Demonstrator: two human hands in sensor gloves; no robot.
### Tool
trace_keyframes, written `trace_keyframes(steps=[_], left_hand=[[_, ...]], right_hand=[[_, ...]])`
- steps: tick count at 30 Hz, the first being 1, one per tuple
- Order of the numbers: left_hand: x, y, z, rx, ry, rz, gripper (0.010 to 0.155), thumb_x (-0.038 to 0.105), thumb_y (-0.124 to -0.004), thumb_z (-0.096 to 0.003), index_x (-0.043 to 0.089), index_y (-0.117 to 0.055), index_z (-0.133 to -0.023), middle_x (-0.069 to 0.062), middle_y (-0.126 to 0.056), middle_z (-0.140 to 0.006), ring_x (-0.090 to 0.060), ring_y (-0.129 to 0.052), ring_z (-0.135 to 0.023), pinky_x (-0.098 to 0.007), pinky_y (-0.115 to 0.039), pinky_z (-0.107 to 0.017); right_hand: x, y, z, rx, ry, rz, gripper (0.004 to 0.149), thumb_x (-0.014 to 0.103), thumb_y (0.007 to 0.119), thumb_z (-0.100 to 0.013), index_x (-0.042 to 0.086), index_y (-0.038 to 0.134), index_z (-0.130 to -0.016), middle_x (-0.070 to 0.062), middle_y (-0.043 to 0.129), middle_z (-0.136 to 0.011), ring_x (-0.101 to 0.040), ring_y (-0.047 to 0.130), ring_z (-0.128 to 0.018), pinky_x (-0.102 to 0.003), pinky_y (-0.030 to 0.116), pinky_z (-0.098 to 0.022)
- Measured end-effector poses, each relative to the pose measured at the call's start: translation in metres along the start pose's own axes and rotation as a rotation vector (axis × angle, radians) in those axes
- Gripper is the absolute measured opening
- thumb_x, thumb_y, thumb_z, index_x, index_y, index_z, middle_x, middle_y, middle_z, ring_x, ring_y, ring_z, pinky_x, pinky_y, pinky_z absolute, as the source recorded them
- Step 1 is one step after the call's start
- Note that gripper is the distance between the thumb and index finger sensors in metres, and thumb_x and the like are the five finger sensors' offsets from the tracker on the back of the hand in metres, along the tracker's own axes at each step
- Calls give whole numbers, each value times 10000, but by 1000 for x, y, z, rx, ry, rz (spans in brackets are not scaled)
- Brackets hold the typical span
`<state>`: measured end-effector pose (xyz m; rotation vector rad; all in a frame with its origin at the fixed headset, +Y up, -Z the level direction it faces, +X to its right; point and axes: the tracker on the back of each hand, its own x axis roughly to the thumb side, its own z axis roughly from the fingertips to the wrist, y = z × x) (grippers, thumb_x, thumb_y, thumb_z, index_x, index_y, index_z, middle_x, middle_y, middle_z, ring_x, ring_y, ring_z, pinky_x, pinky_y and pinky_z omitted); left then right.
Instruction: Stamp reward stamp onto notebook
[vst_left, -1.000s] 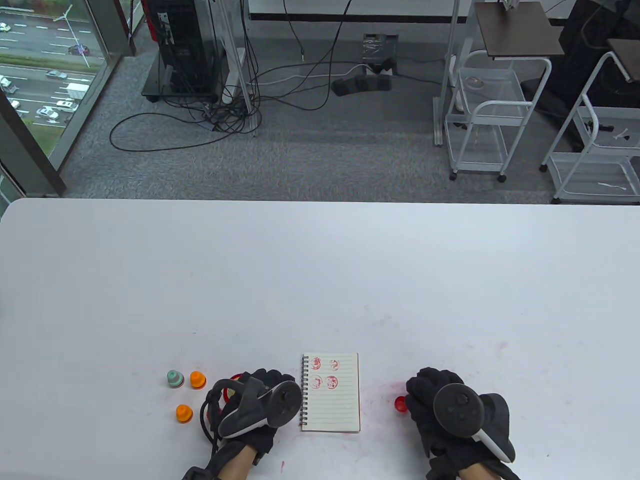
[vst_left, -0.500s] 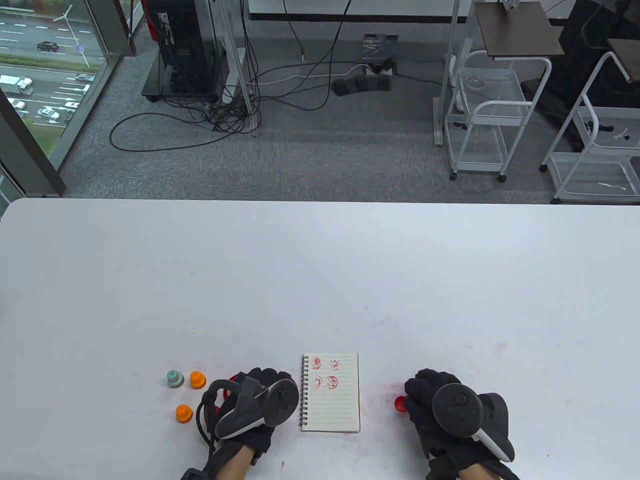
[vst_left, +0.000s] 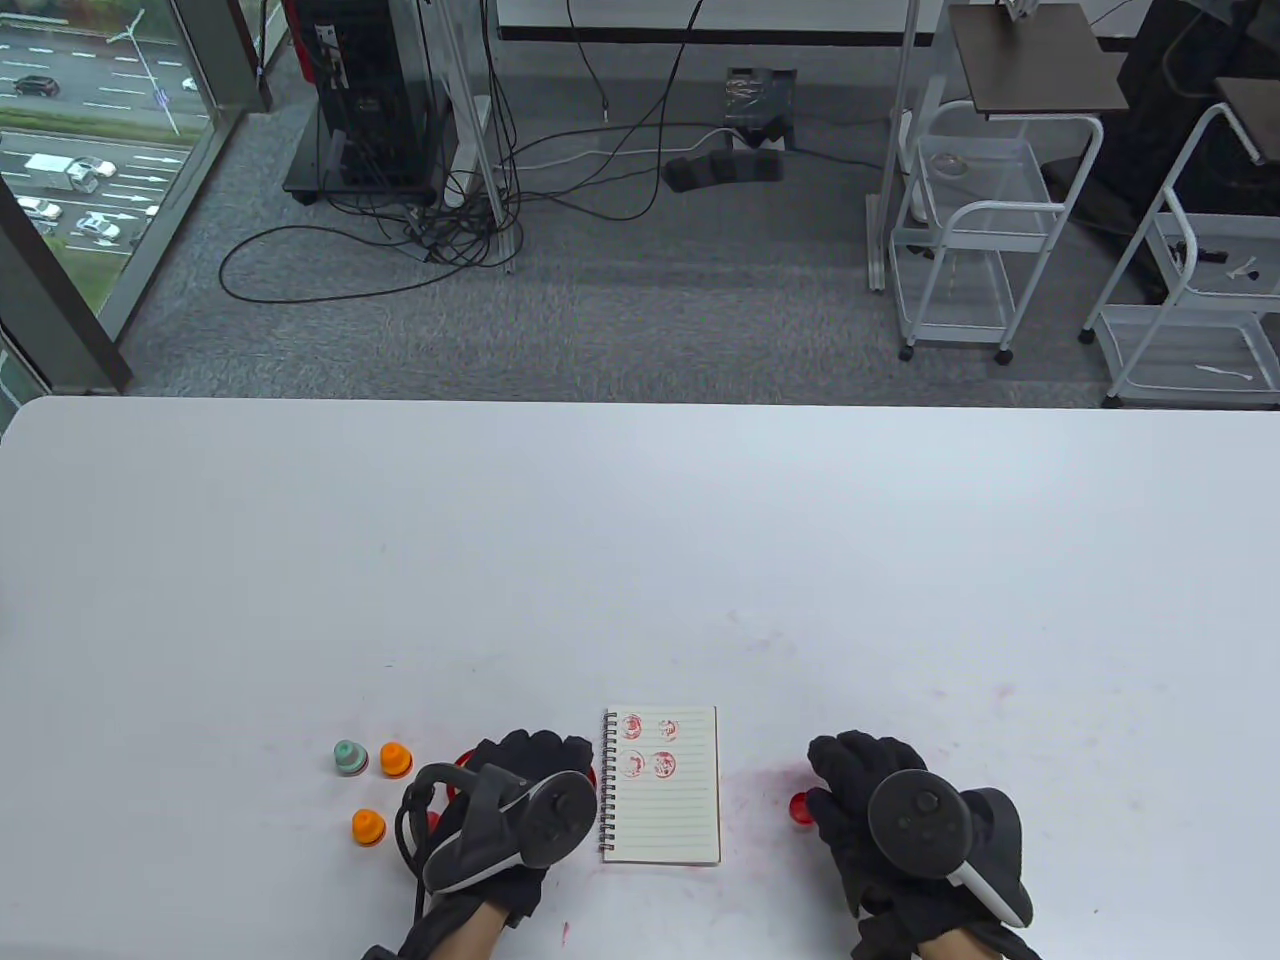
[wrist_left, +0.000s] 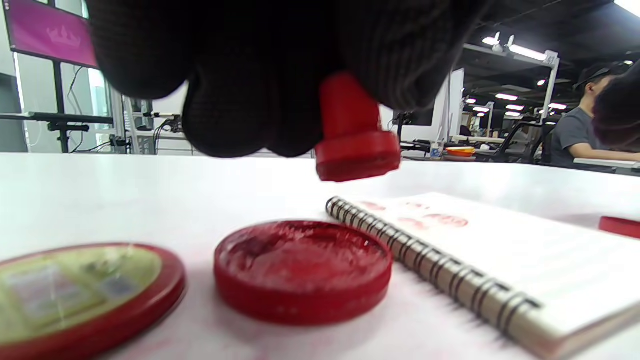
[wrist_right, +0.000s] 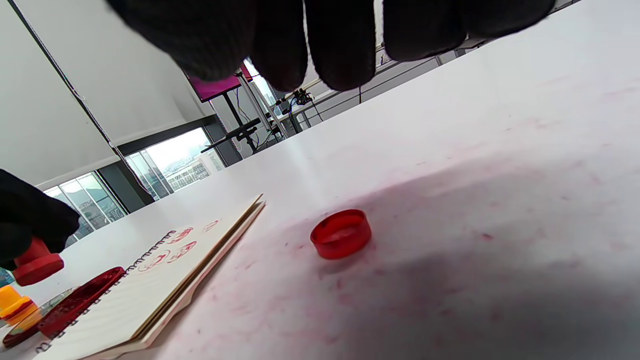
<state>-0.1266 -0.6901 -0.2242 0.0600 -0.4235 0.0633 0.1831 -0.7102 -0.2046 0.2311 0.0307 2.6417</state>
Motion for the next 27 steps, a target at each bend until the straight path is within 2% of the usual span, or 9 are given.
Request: trace_keyframes(steps=[5, 11, 22, 27], left_hand=[[11, 15, -10, 20, -62, 6, 482, 381, -833, -447, 198, -903, -887, -76, -1002, -815, -244, -1022, -625, -443, -863, -517], [31, 20, -32, -5, -133, 6, 482, 381, -834, -446, 200, -902, -888, -71, -1002, -818, -245, -1021, -630, -447, -861, -522], [67, -10, -75, -109, -215, -42, 484, 368, -850, -433, 210, -902, -887, -68, -999, -836, -240, -1025, -646, -448, -865, -529], [77, -19, -87, -120, -231, -36, 478, 365, -860, -426, 212, -908, -876, -70, -1000, -830, -239, -1025, -642, -449, -865, -530]], right_hand=[[0, -1, 1, -12, -4, -6, 531, 359, 742, -482, 156, 698, -970, -199, 686, -1035, -581, 611, -911, -715, 589, -620], [0, -2, 1, -10, -11, -5, 530, 360, 741, -482, 155, 701, -970, -200, 686, -1036, -583, 610, -912, -715, 589, -621], [-2, -8, 1, -39, -13, -42, 527, 360, 741, -483, 151, 709, -966, -200, 685, -1038, -584, 604, -917, -717, 587, -622], [-2, -11, 1, -52, -20, -59, 526, 361, 740, -484, 151, 711, -966, -203, 687, -1038, -588, 603, -916, -718, 586, -622]])
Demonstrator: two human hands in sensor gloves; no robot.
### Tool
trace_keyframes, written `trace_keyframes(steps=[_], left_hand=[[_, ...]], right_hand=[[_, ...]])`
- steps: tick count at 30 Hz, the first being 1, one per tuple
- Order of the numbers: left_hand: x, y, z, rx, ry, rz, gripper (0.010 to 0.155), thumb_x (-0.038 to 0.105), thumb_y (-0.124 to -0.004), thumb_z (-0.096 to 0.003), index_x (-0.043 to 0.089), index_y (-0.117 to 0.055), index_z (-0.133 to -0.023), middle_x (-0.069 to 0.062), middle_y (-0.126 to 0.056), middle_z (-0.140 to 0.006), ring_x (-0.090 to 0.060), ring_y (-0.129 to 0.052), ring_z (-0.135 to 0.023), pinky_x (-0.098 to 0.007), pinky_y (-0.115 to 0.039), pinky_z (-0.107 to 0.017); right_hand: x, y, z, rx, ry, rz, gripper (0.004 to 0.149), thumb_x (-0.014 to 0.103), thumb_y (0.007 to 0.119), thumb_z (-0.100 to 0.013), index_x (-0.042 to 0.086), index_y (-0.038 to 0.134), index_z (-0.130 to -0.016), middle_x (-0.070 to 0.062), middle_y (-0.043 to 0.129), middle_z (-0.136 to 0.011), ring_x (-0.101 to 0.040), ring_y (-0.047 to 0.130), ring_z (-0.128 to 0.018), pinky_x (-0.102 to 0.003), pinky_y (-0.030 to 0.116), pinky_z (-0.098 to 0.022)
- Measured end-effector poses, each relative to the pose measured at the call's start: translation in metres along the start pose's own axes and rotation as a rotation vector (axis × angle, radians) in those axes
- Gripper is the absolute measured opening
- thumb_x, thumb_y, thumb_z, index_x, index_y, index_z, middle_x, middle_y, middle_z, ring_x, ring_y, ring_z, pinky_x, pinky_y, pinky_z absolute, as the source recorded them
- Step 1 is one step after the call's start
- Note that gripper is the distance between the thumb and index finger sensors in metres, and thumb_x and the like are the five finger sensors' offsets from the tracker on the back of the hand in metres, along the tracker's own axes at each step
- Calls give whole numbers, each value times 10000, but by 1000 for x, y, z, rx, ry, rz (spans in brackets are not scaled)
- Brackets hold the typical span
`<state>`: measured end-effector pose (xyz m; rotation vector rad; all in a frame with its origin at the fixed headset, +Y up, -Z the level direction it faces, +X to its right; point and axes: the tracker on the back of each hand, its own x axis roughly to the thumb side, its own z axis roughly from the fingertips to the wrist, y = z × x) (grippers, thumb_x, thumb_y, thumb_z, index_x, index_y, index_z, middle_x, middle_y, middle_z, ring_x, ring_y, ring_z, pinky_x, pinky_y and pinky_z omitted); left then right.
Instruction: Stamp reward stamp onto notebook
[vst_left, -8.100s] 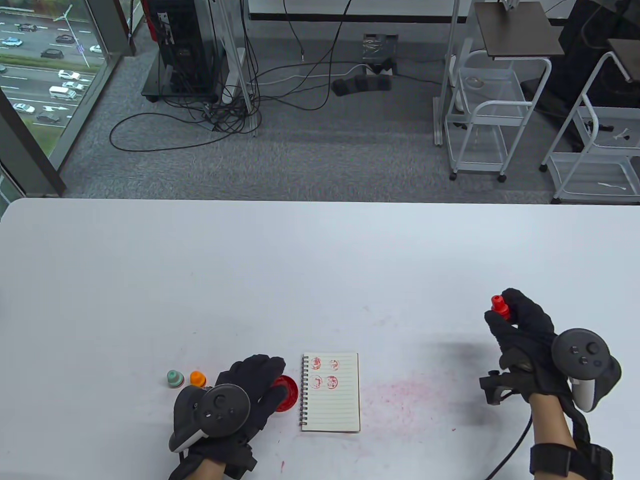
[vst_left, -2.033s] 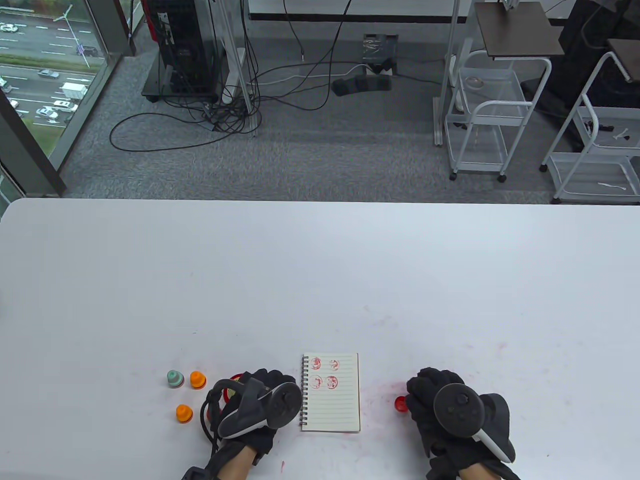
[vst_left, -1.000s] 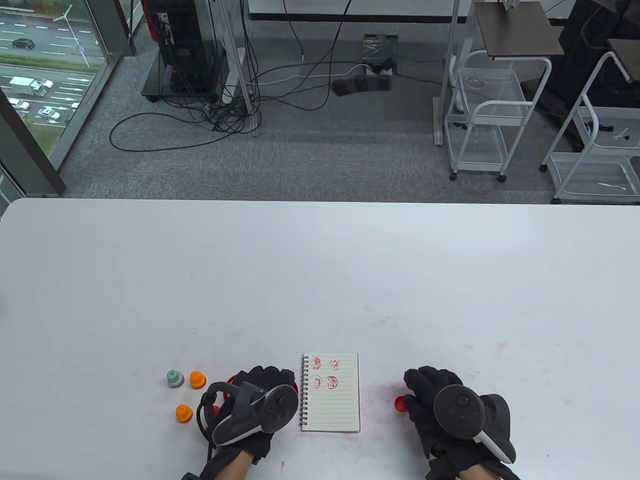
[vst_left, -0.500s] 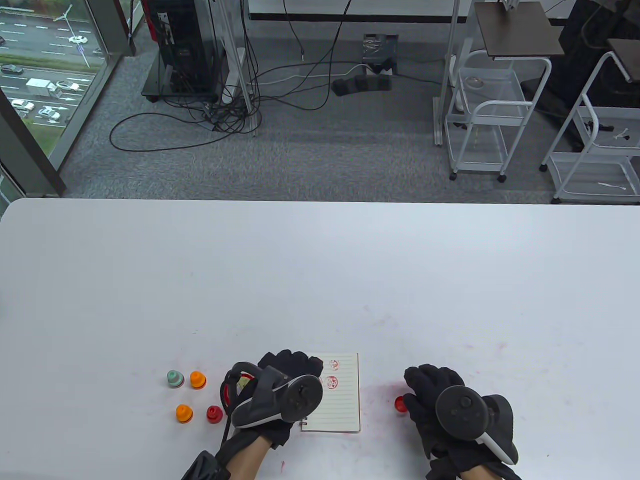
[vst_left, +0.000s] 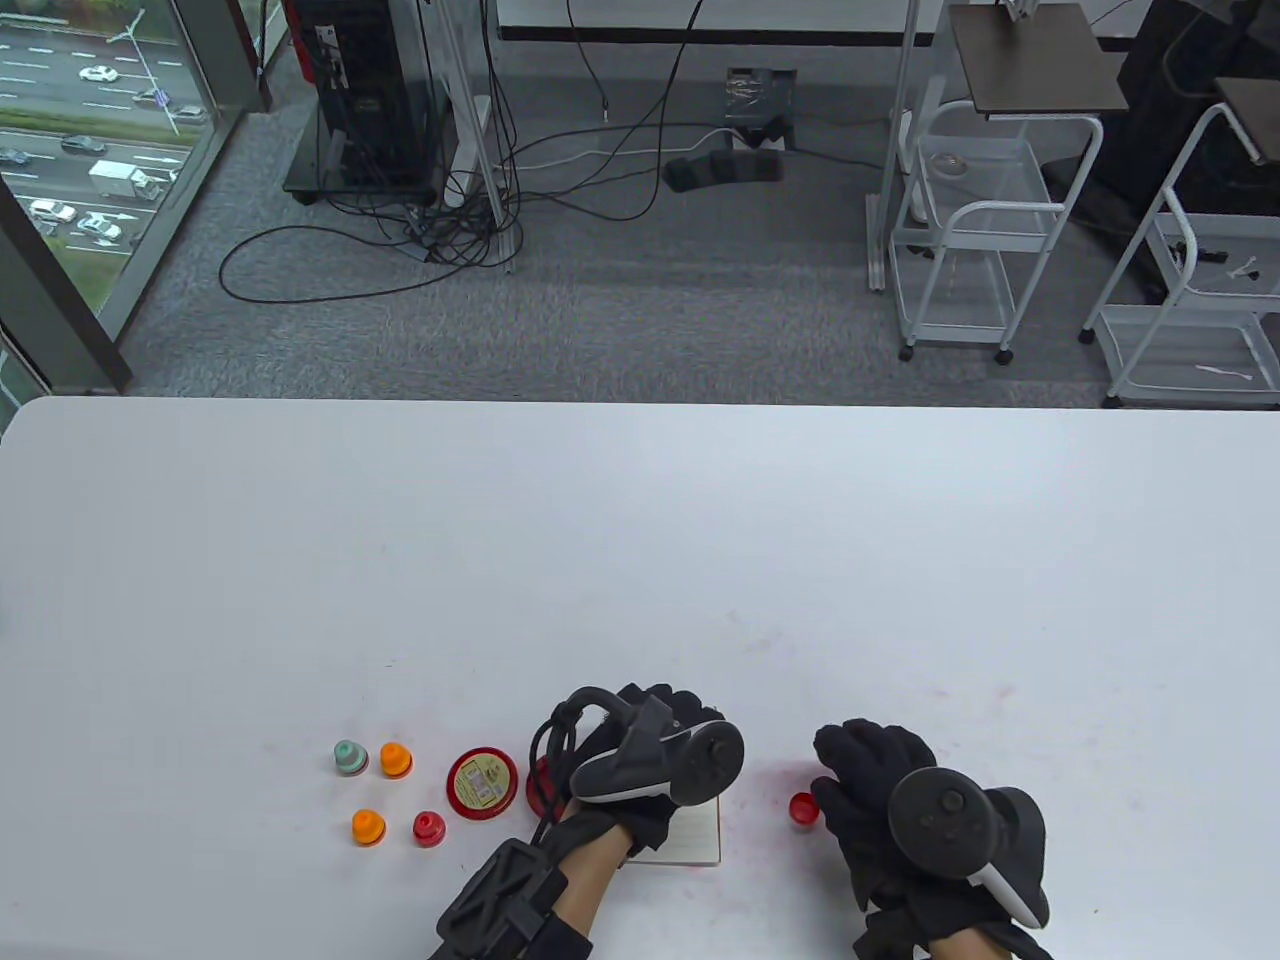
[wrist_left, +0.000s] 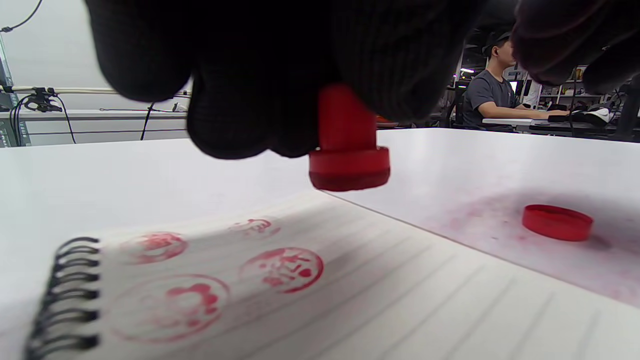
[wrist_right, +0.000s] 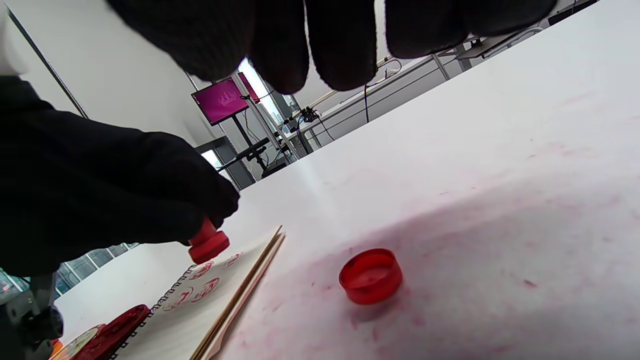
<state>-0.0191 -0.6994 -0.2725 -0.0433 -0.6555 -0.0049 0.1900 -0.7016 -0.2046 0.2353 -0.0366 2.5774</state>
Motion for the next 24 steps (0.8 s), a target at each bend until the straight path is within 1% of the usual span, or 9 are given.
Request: trace_keyframes(steps=[8, 12, 13, 16, 17, 22, 24], left_hand=[[-1, -16, -10, -44, -10, -5, 473, 360, -860, -423, 217, -905, -872, -63, -998, -831, -235, -1024, -644, -443, -866, -530], [-3, -23, -15, -67, -24, 64, 453, 334, -869, -389, 198, -908, -819, -93, -985, -763, -230, -1018, -581, -434, -883, -513], [-4, -22, -17, -88, -28, 68, 452, 335, -870, -380, 203, -915, -810, -89, -990, -755, -223, -1025, -574, -428, -893, -509], [-11, -17, -33, -215, -15, 122, 451, 339, -890, -355, 212, -943, -785, -80, -1011, -737, -214, -1046, -560, -416, -914, -501], [-11, -16, -36, -229, -19, 116, 450, 341, -892, -351, 217, -947, -780, -71, -1018, -732, -211, -1051, -556, -412, -919, -498], [-9, -14, -55, -377, -8, 91, 453, 356, -911, -327, 229, -966, -759, -52, -1030, -722, -200, -1064, -551, -402, -928, -497], [-8, -14, -58, -411, -1, 82, 454, 356, -913, -324, 229, -965, -757, -55, -1023, -728, -202, -1059, -559, -407, -922, -504]], right_hand=[[0, -1, -1, -1, 3, -3, 528, 363, 738, -487, 154, 706, -971, -201, 687, -1040, -590, 599, -919, -719, 584, -623], [0, -2, -1, -2, 8, -4, 528, 362, 738, -487, 152, 708, -970, -204, 688, -1040, -590, 599, -920, -720, 583, -624], [0, -2, -1, -1, 9, -3, 528, 363, 738, -487, 152, 708, -971, -202, 688, -1040, -592, 597, -919, -721, 583, -623], [0, -1, -2, 8, 9, 9, 528, 364, 737, -488, 153, 708, -971, -203, 686, -1041, -590, 598, -920, -720, 583, -623], [0, -1, -2, 10, 10, 10, 527, 364, 737, -488, 154, 708, -970, -201, 688, -1040, -590, 599, -919, -720, 584, -623], [-2, -2, -2, 12, 21, 11, 525, 363, 737, -488, 151, 713, -968, -205, 691, -1038, -592, 600, -918, -721, 583, -623], [-2, -2, -2, 15, 23, 12, 524, 363, 737, -489, 151, 713, -968, -204, 691, -1038, -593, 598, -918, -721, 584, -622]])
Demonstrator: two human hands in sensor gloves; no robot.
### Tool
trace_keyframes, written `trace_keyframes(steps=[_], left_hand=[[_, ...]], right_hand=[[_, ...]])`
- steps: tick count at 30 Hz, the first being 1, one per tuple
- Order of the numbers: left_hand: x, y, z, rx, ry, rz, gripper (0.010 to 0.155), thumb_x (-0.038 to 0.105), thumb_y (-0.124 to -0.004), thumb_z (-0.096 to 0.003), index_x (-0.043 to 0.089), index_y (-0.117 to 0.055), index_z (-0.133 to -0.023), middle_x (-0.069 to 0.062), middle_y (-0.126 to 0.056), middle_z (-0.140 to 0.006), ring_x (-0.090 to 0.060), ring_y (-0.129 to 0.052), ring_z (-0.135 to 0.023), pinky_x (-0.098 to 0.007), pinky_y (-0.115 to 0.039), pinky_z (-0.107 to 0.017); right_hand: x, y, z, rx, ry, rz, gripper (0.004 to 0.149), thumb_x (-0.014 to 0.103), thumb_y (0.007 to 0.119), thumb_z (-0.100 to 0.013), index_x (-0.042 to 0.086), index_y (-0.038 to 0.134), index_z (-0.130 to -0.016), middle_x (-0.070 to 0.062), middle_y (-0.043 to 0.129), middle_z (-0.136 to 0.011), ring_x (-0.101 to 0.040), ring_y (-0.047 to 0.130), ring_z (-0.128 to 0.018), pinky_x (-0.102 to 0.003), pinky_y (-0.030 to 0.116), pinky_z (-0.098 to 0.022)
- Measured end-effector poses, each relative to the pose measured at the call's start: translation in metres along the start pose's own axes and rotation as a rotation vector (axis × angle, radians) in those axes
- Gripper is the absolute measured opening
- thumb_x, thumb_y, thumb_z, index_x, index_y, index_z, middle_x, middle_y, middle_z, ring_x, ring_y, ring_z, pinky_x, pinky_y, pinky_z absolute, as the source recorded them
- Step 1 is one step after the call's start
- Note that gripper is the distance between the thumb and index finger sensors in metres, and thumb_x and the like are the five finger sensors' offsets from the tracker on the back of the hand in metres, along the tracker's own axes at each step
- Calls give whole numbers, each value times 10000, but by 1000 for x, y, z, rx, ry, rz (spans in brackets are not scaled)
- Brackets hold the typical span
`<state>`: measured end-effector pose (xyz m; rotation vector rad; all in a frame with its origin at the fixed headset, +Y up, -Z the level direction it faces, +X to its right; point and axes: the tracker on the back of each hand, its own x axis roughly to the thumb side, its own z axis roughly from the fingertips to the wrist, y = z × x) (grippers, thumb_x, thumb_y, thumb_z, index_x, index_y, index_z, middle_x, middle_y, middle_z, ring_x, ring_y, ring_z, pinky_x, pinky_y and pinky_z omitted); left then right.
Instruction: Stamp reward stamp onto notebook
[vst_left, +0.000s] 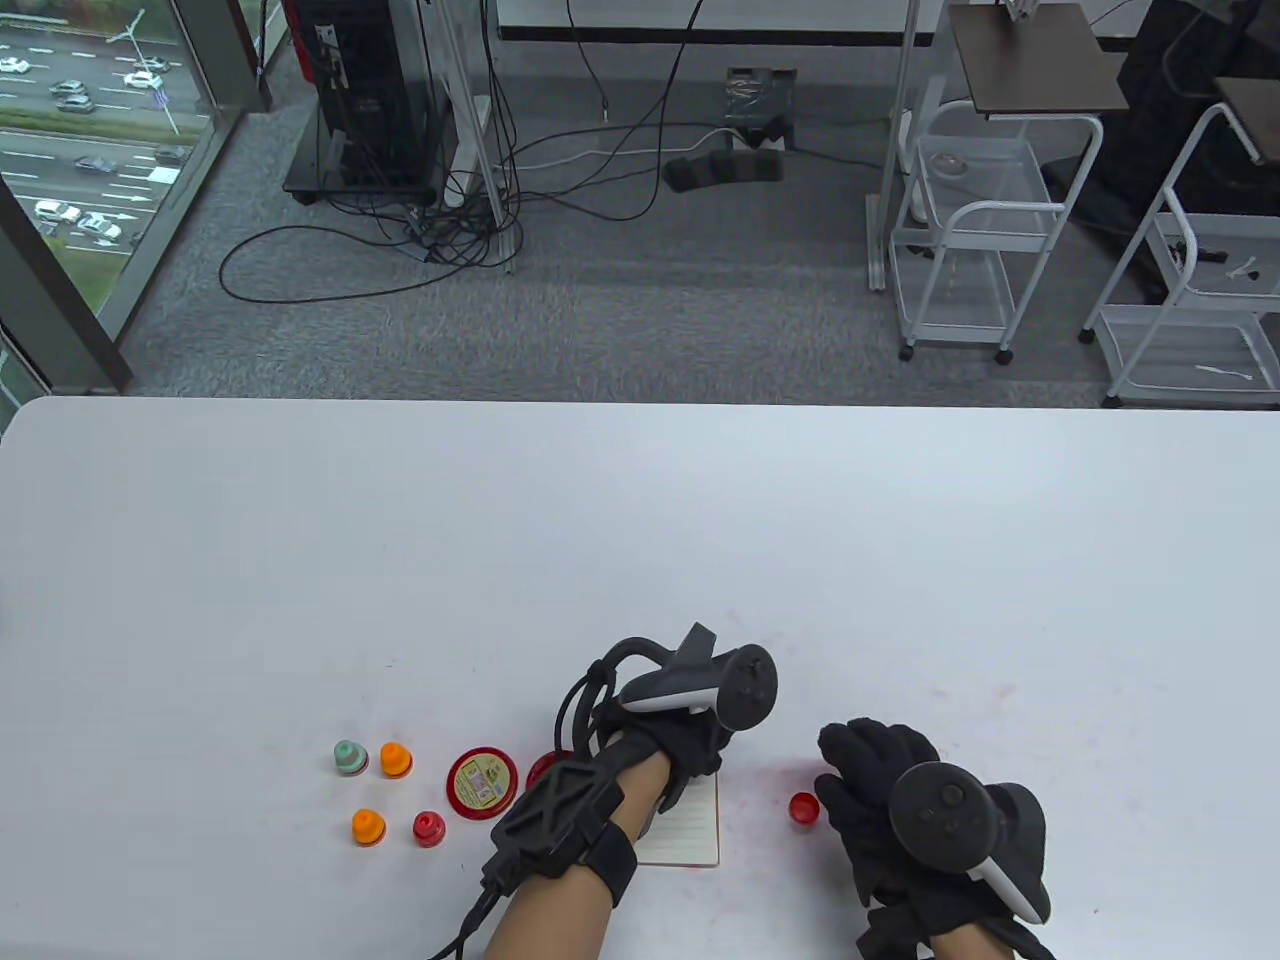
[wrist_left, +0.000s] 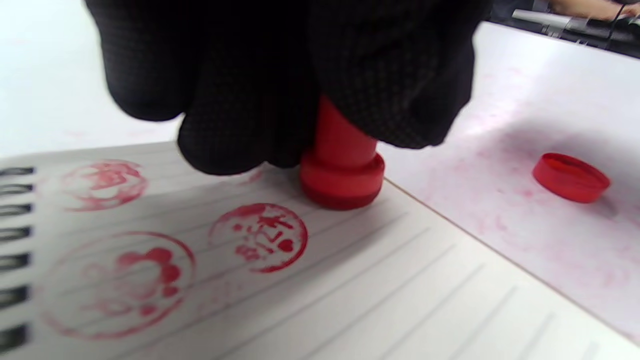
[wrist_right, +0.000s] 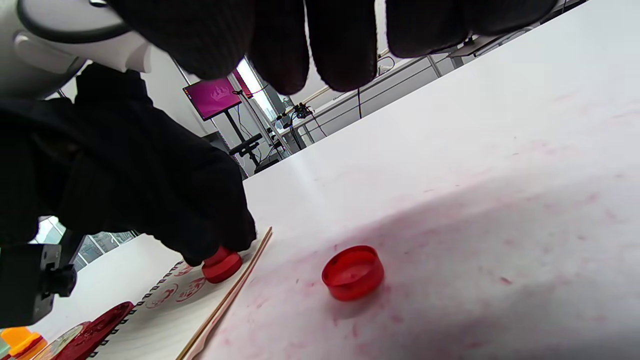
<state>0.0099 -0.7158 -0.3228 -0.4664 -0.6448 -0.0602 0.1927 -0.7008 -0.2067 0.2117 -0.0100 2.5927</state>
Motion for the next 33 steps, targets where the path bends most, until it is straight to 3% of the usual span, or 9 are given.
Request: trace_keyframes(steps=[9, 18, 33], left_hand=[[6, 7, -18, -138, 33, -59, 453, 369, -937, -293, 251, -984, -728, -27, -1034, -711, -188, -1067, -555, -399, -918, -512], [0, 8, -25, -183, 49, 3, 464, 375, -947, -278, 249, -989, -722, -35, -1034, -702, -184, -1067, -545, -398, -920, -509], [36, -4, -2, -5, -75, -365, 455, 384, -929, -292, 240, -984, -720, -41, -1043, -676, -180, -1073, -521, -396, -917, -506]], right_hand=[[1, 0, 1, 16, 1, 4, 522, 365, 735, -489, 150, 718, -964, -203, 693, -1038, -589, 601, -918, -718, 587, -622], [1, 1, -1, 28, 8, 1, 523, 365, 735, -490, 148, 718, -966, -207, 692, -1038, -592, 600, -918, -720, 585, -622], [7, 1, 1, 25, -15, 31, 517, 364, 734, -488, 148, 726, -958, -203, 704, -1031, -588, 612, -914, -717, 593, -619]])
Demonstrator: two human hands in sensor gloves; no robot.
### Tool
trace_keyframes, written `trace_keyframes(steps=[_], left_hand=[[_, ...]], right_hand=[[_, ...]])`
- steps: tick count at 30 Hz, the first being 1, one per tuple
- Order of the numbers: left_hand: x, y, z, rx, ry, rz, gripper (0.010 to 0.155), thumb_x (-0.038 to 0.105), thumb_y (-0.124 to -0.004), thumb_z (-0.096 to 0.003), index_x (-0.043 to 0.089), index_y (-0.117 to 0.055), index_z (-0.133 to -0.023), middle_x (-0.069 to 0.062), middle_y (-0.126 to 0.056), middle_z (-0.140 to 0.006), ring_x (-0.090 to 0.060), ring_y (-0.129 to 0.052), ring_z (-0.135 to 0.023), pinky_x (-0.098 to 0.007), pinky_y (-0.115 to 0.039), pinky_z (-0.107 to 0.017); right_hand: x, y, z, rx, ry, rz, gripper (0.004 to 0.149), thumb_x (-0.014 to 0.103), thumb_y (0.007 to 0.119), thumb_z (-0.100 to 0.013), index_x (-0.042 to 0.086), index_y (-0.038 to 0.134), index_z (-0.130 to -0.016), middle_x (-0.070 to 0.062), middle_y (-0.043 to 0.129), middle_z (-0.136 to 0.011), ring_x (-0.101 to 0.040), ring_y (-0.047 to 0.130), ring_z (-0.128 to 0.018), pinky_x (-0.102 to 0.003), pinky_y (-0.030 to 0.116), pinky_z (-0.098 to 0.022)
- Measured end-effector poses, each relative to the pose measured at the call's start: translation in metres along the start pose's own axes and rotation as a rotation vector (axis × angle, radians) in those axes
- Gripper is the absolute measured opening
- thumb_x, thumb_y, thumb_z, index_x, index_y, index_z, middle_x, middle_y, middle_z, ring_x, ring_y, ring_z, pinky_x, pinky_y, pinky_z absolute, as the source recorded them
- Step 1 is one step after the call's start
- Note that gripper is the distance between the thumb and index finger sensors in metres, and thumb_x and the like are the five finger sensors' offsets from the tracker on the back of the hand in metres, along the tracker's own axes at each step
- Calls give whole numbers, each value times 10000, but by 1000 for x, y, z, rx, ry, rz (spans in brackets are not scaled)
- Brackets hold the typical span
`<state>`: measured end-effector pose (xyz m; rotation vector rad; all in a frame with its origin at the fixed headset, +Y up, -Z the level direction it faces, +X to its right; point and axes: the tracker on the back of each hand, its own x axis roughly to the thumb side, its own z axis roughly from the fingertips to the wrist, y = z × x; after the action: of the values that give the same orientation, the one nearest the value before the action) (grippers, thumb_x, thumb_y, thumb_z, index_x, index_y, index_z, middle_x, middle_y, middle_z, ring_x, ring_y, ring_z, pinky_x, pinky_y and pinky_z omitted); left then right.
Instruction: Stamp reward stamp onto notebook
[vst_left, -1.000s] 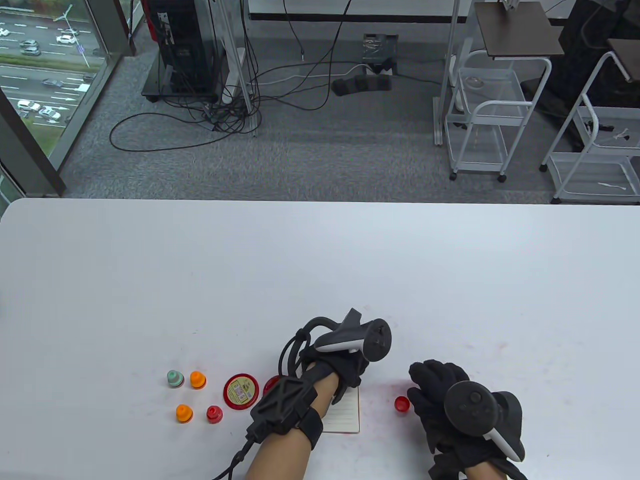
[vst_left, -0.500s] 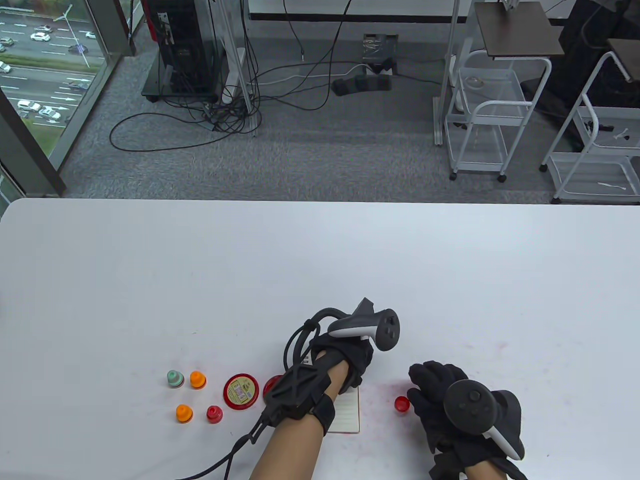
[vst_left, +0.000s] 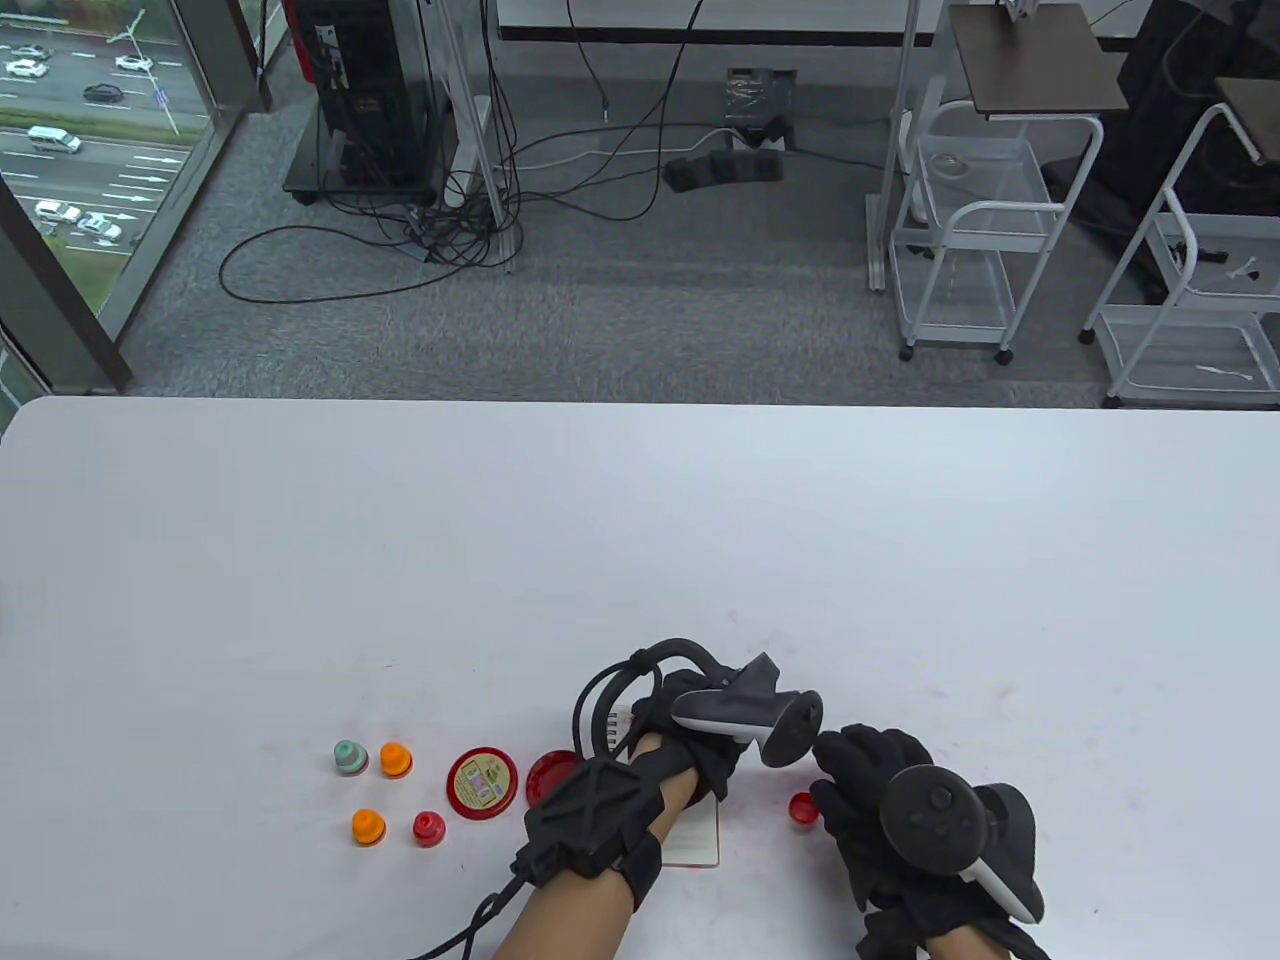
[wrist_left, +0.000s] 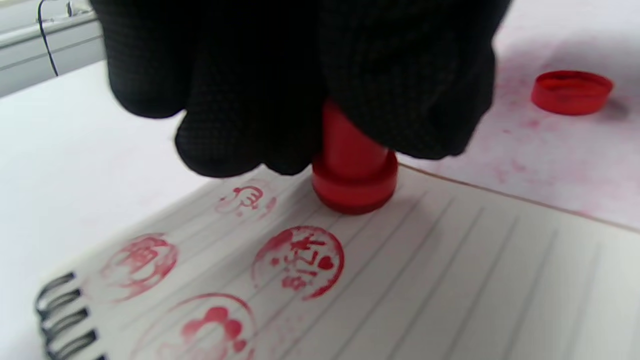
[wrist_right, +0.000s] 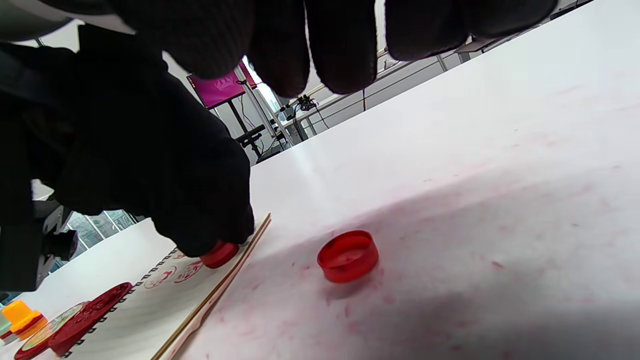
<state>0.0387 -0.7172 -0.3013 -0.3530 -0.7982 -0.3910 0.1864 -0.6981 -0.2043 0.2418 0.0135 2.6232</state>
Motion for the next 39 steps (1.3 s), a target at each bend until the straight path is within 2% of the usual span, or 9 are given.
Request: trace_keyframes(steps=[7, 9, 13, 17, 19, 23, 26, 34, 39], left_hand=[[-10, -12, 11, 58, 4, 87, 467, 365, -860, -363, 243, -895, -812, -31, -965, -789, -202, -1003, -629, -425, -857, -565], [-17, -14, 21, 155, 18, 169, 470, 359, -862, -378, 233, -913, -828, -43, -984, -800, -217, -1018, -635, -435, -864, -552], [-36, -5, 60, 381, 48, 270, 470, 370, -854, -398, 231, -917, -843, -55, -994, -806, -224, -1024, -629, -443, -866, -542], [-51, -8, 99, 499, 93, 402, 472, 374, -851, -409, 228, -915, -853, -58, -990, -818, -230, -1019, -638, -450, -861, -548], [-56, -20, 127, 562, 139, 482, 473, 376, -849, -418, 227, -910, -862, -58, -985, -827, -230, -1016, -647, -453, -858, -553], [-54, -44, 157, 647, 192, 567, 471, 374, -851, -423, 220, -916, -864, -67, -987, -827, -238, -1015, -646, -458, -857, -552], [-56, -61, 168, 627, 243, 599, 469, 377, -855, -421, 221, -924, -858, -67, -995, -818, -237, -1020, -636, -457, -860, -549], [-69, -59, 185, 666, 278, 533, 472, 384, -853, -421, 222, -924, -859, -65, -998, -814, -232, -1021, -633, -456, -860, -550], [-78, -64, 189, 669, 291, 554, 469, 383, -857, -419, 226, -930, -855, -67, -1001, -810, -232, -1023, -630, -457, -862, -548]], right_hand=[[2, 1, 0, 4, 0, 19, 519, 363, 738, -487, 150, 724, -960, -202, 703, -1031, -589, 609, -916, -718, 591, -620], [3, 1, 0, 7, 0, 22, 521, 364, 736, -487, 152, 721, -962, -201, 701, -1033, -589, 608, -915, -717, 591, -620], [0, 1, 2, -8, 0, 10, 515, 360, 737, -486, 148, 728, -955, -201, 708, -1026, -586, 615, -913, -715, 594, -619], [0, 2, 1, -21, -5, 14, 511, 357, 742, -483, 148, 737, -949, -199, 722, -1018, -580, 626, -910, -713, 602, -617], [-1, 7, -1, 5, 2, 27, 515, 358, 747, -483, 148, 733, -953, -198, 720, -1021, -582, 624, -911, -714, 600, -618], [-3, 17, -4, 46, 16, 57, 539, 358, 761, -478, 152, 703, -973, -193, 704, -1032, -584, 611, -917, -716, 593, -621], [-3, 26, -6, 65, 5, 83, 572, 359, 772, -470, 156, 666, -994, -184, 695, -1037, -576, 613, -919, -711, 595, -624], [0, 50, -18, 166, 25, 190, 650, 375, 796, -452, 166, 595, -1033, -185, 640, -1057, -564, 566, -934, -707, 570, -639], [0, 63, -26, 241, 80, 319, 786, 443, 811, -413, 133, 487, -1059, -188, 508, -1034, -506, 465, -917, -654, 511, -670]])
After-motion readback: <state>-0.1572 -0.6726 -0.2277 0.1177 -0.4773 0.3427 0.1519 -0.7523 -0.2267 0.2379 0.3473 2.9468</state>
